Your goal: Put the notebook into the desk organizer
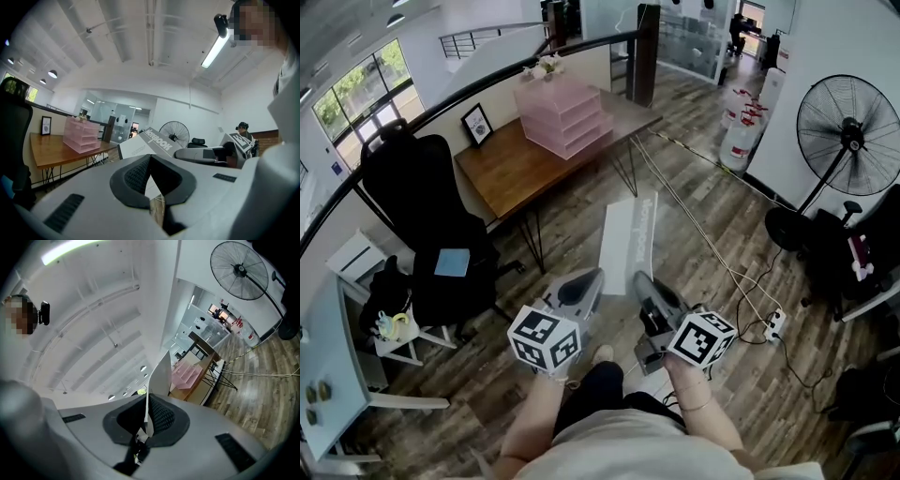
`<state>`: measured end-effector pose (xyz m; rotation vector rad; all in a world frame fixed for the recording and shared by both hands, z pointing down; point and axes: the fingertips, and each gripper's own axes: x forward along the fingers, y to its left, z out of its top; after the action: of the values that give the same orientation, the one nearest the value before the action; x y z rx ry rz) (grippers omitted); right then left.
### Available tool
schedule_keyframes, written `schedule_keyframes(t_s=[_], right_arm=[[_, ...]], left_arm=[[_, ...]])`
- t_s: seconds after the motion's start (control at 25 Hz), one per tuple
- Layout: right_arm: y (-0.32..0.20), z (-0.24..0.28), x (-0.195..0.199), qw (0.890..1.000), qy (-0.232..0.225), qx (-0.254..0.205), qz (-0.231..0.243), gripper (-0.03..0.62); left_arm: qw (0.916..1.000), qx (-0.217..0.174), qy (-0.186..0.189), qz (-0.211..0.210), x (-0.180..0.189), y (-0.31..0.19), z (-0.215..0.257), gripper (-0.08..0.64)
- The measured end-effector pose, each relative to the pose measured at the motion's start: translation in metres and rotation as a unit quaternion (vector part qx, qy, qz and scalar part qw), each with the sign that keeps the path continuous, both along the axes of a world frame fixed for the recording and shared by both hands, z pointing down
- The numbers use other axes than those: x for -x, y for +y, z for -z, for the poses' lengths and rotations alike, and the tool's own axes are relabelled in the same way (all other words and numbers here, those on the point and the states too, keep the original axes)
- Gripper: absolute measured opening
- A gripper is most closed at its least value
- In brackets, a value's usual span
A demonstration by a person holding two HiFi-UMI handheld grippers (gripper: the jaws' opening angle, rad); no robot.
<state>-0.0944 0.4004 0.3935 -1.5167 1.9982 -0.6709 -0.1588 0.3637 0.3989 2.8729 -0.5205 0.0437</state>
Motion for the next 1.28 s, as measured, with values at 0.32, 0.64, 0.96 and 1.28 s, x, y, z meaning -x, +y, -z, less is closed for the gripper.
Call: schedule_keyframes(t_s=[0.32, 0.64, 0.96, 1.28], right_arm=[[-0.055, -0.015, -0.04, 1.0, -0.009, 0.008, -0.008, 0.02], [-0.15, -0.012, -0.087, 1.0, -0.012, 0.012, -0.02, 0.021], [-0.251, 0.008, -0.133, 0.999, 0.002, -0.002, -0.042, 0.021], [-0.33, -0.004, -0.146, 0.999, 0.006, 0.017, -0.034, 0.023]], left_arm=[[0.9998, 0.013, -0.008, -0.01, -0.039, -0.058, -0.017, 0.012], [0.9993, 0.025, 0.003, -0.026, -0.092, -0.165, -0.012, 0.012], [0.9983, 0.018, 0.019, -0.051, -0.142, -0.269, 0.008, 0.012], [0.9984, 0.023, 0.031, -0.041, -0.153, -0.348, 0.006, 0.012]])
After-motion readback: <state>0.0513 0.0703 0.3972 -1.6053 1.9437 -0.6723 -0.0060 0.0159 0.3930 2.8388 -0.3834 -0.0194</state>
